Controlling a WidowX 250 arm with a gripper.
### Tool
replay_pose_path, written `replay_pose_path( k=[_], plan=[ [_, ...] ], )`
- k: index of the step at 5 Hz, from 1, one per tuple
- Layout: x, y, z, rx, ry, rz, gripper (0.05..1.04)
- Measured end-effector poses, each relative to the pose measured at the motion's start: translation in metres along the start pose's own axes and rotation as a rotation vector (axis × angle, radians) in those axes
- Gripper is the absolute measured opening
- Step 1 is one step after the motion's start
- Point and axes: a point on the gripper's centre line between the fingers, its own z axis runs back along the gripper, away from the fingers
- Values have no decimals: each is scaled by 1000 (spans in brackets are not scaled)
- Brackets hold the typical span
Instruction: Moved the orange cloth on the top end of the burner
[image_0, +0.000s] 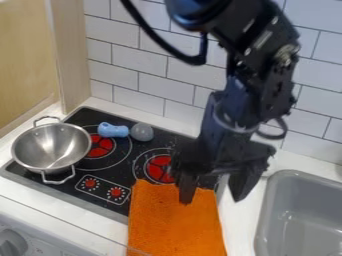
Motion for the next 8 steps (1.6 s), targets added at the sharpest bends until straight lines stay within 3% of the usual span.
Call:
replay_pose_path(
  k=[2, 5, 8],
  plan=[
    [-16, 14, -15, 3, 49, 37, 999],
    [-1, 19, -27, -25, 47, 61, 999],
    [5, 26, -53, -15, 88, 61, 999]
  ],
)
